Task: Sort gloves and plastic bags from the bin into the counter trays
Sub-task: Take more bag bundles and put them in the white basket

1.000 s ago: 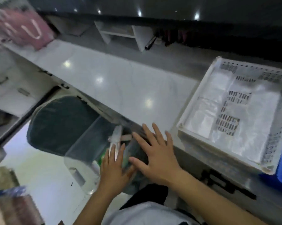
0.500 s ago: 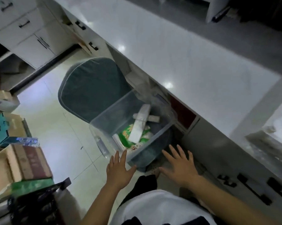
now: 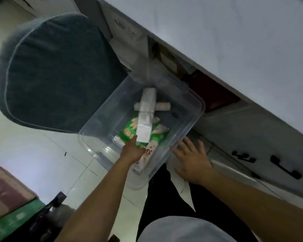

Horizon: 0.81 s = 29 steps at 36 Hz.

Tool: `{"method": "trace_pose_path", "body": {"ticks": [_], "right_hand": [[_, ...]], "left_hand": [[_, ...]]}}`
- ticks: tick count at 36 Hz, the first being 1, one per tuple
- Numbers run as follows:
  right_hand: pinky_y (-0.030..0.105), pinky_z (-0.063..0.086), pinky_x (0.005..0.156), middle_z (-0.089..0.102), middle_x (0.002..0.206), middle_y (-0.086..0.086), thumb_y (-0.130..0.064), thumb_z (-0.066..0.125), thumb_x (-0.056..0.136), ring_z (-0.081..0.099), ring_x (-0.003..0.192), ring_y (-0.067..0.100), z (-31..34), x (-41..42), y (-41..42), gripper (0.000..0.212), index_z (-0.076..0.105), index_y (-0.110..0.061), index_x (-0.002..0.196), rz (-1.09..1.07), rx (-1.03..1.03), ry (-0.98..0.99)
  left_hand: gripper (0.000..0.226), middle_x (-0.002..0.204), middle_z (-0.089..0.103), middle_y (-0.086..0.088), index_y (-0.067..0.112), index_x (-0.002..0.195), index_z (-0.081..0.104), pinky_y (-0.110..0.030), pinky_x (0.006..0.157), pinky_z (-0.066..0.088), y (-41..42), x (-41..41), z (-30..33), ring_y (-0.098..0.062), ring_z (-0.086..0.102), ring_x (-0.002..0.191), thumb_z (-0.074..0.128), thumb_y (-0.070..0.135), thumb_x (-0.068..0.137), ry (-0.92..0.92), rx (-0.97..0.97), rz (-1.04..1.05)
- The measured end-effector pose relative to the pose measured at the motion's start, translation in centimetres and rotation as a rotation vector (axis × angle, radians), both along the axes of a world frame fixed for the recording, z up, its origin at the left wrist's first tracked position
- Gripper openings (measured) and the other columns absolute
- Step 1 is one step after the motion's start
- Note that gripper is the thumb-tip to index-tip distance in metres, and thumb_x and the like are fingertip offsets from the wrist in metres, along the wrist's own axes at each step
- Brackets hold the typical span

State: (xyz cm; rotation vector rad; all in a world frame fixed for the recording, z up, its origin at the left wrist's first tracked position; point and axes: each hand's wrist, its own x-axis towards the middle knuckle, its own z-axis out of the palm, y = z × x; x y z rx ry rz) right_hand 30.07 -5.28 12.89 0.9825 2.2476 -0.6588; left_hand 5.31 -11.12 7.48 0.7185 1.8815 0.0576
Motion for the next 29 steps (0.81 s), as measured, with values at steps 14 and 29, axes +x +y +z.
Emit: {"method": "trace_pose_path", "body": {"ticks": [14,29], "right_hand": [[0.068,0.019,0.112,0.024,0.162,0.010,-0.049,0.064,0.079,0.023,0.148,0.034,-3.1,0.5,-2.4,0.084,0.033,-0.027,0.153,-0.004,0.265,0.180],[0.066,0.020,0.112,0.017,0.165,0.006,-0.052,0.059,0.080,0.016,0.151,0.032,-3.0,0.7,-1.8,0.089,0.021,-0.030,0.157,-0.016,0.139,0.131]], "left_hand": [[0.052,0.121,0.062,-0.015,0.005,0.132,0.054,-0.030,0.075,0.044,10.6,-3.4,-13.8,-0.024,0.057,0.093,0.072,0.009,0.083,-0.110,0.011,0.496],[0.056,0.123,0.062,-0.023,0.003,0.133,0.052,-0.045,0.088,0.052,11.4,-4.5,-13.4,-0.032,0.061,0.100,0.069,-0.009,0.081,-0.209,0.104,0.500]]}}
